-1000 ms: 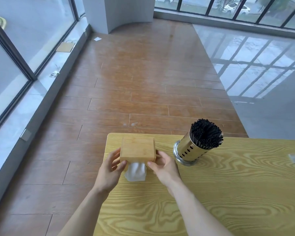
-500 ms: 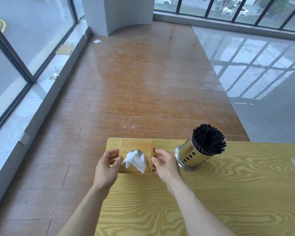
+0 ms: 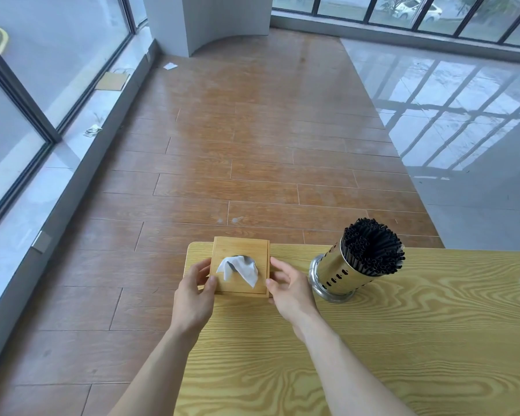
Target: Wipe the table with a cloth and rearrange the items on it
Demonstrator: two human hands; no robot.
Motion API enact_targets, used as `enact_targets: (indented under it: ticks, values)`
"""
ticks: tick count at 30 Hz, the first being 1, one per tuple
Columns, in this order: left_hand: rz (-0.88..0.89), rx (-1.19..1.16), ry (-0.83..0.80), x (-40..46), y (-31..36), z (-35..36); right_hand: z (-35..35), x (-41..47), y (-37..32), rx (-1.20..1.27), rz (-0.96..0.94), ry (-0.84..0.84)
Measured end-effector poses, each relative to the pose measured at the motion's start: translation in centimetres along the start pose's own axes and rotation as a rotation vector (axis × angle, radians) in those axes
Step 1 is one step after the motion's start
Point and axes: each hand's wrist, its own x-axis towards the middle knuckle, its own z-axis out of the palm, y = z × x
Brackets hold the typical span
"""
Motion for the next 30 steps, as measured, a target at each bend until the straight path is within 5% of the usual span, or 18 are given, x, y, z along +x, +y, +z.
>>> enact_targets:
  ticks: [30]
  values:
    - [0.020,0.127,0.090,-0.8,0.3,0.3,0.2,-1.4,-0.1,-0.047,-0.032,0.091]
